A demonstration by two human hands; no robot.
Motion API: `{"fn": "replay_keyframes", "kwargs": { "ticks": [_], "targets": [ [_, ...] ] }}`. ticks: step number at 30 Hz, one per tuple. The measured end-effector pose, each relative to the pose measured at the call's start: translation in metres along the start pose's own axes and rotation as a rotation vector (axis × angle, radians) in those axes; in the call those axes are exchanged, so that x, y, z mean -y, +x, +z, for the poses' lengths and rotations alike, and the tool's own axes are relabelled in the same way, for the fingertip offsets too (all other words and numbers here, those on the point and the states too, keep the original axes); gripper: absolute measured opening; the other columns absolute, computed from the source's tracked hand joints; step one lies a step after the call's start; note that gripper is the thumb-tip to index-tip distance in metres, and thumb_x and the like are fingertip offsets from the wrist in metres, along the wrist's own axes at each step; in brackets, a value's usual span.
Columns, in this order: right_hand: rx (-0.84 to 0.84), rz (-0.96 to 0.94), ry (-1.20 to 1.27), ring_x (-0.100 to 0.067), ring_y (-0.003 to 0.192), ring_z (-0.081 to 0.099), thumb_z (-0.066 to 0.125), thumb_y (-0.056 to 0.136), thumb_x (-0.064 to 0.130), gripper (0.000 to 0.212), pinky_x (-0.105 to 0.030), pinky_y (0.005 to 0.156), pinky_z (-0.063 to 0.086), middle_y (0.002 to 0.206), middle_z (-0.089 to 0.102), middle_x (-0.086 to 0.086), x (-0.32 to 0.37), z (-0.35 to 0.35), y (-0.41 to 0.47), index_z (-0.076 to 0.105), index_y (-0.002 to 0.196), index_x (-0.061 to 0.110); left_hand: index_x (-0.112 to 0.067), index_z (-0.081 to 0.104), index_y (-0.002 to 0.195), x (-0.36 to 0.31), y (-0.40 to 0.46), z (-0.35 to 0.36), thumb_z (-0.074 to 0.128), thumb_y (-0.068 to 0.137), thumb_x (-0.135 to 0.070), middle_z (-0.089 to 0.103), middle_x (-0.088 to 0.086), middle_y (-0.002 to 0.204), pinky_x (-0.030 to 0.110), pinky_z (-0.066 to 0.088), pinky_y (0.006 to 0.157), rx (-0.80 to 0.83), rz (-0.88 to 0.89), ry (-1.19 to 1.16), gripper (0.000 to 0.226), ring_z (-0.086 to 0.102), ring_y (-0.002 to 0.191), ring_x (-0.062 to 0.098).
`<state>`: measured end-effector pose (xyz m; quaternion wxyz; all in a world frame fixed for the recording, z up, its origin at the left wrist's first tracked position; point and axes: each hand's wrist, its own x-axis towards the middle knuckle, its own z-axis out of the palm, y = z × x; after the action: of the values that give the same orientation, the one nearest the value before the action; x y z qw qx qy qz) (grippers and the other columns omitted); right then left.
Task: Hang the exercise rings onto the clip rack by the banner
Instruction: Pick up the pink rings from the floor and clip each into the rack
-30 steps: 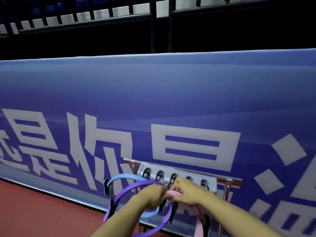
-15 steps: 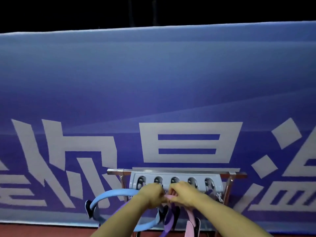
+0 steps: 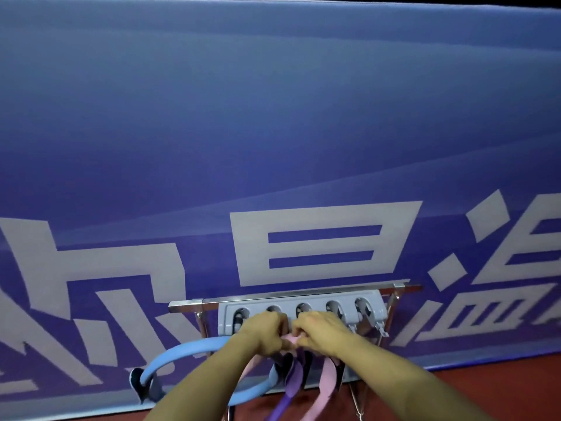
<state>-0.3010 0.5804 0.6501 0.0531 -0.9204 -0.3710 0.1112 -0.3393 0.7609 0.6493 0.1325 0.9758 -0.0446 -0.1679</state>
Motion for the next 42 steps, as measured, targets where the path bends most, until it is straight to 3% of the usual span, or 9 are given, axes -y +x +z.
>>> {"fn": "replay_keyframes", "kwargs": {
  "ticks": [3, 7, 15, 19, 25, 29, 34, 39, 42],
  "targets": [
    [-0.008, 0.044, 0.038, -0.027, 0.114, 0.061, 0.059, 0.094, 0.041, 0.026, -0.036, 0.091, 0.046, 0.12, 0.068, 0.0, 0.0, -0.004, 0.008, 0.066, 0.116, 0.03, -0.03, 0.051, 0.086, 0.004, 0.005, -0.007, 0.066, 0.074, -0.057, 0.064, -0.001, 0.098, 0.033, 0.043, 0.07, -0.053, -0.012, -0.05, 0.033, 0.063, 0.092, 0.027],
    [-0.007, 0.057, 0.058, -0.028, 0.108, 0.063, 0.058, 0.094, 0.043, 0.022, -0.036, 0.087, 0.048, 0.115, 0.069, 0.0, -0.002, -0.004, 0.016, 0.063, 0.112, 0.031, -0.027, 0.058, 0.079, 0.005, 0.01, -0.01, 0.065, 0.076, -0.053, 0.059, -0.003, 0.085, 0.031, 0.043, 0.067, -0.053, -0.012, -0.051, 0.027, 0.065, 0.089, 0.028],
    [0.038, 0.109, 0.154, -0.026, 0.101, 0.061, 0.064, 0.089, 0.036, 0.023, -0.036, 0.085, 0.049, 0.11, 0.067, 0.002, -0.005, -0.006, 0.021, 0.055, 0.111, 0.034, -0.024, 0.063, 0.089, 0.011, 0.017, -0.01, 0.066, 0.076, -0.053, 0.067, 0.003, 0.097, 0.032, 0.044, 0.07, -0.035, 0.012, -0.07, 0.032, 0.065, 0.092, 0.029],
    [0.115, 0.121, 0.2, -0.023, 0.098, 0.062, 0.068, 0.086, 0.037, 0.025, -0.037, 0.084, 0.05, 0.104, 0.066, 0.006, -0.007, -0.007, 0.02, 0.054, 0.107, 0.035, -0.026, 0.06, 0.077, 0.012, 0.02, -0.01, 0.069, 0.072, -0.054, 0.063, -0.003, 0.08, 0.031, 0.046, 0.067, 0.037, 0.054, -0.096, 0.03, 0.063, 0.081, 0.025],
    [0.182, 0.092, 0.201, -0.023, 0.098, 0.062, 0.071, 0.084, 0.036, 0.029, -0.033, 0.077, 0.043, 0.105, 0.067, 0.004, -0.004, -0.003, 0.01, 0.056, 0.108, 0.032, -0.022, 0.067, 0.075, 0.009, 0.018, -0.002, 0.073, 0.07, -0.05, 0.061, -0.006, 0.068, 0.026, 0.042, 0.065, 0.155, 0.088, -0.126, 0.029, 0.056, 0.071, 0.018],
    [0.219, 0.103, 0.238, -0.023, 0.1, 0.062, 0.075, 0.082, 0.036, 0.031, -0.035, 0.079, 0.046, 0.106, 0.067, 0.003, 0.0, -0.005, 0.005, 0.058, 0.108, 0.03, -0.021, 0.065, 0.068, 0.004, 0.014, -0.003, 0.075, 0.072, -0.045, 0.054, -0.009, 0.05, 0.031, 0.05, 0.067, 0.23, 0.088, -0.14, 0.026, 0.054, 0.06, 0.018],
    [0.188, 0.122, 0.271, -0.02, 0.097, 0.062, 0.075, 0.082, 0.037, 0.031, -0.031, 0.074, 0.041, 0.103, 0.068, 0.005, 0.001, 0.0, -0.002, 0.059, 0.108, 0.031, -0.023, 0.065, 0.07, 0.001, 0.013, -0.001, 0.075, 0.072, -0.046, 0.057, -0.008, 0.06, 0.03, 0.049, 0.069, 0.23, 0.094, -0.122, 0.024, 0.056, 0.068, 0.018],
    [0.191, 0.184, 0.415, -0.007, 0.082, 0.06, 0.067, 0.087, 0.021, 0.025, -0.026, 0.086, 0.05, 0.085, 0.067, 0.013, -0.005, 0.005, -0.014, 0.067, 0.111, 0.029, -0.021, 0.064, 0.068, -0.002, 0.009, 0.001, 0.072, 0.073, -0.048, 0.063, 0.0, 0.072, 0.032, 0.05, 0.069, 0.24, 0.087, -0.087, 0.029, 0.058, 0.07, 0.022],
    [0.177, 0.213, 0.457, -0.01, 0.094, 0.068, 0.049, 0.094, 0.015, 0.036, -0.026, 0.092, 0.054, 0.106, 0.075, 0.005, -0.012, 0.008, -0.024, 0.069, 0.12, 0.03, -0.014, 0.068, 0.073, -0.006, 0.009, -0.007, 0.061, 0.08, -0.052, 0.064, 0.005, 0.066, 0.034, 0.055, 0.069, 0.294, 0.059, -0.092, 0.04, 0.062, 0.063, 0.025]
  ]
}}
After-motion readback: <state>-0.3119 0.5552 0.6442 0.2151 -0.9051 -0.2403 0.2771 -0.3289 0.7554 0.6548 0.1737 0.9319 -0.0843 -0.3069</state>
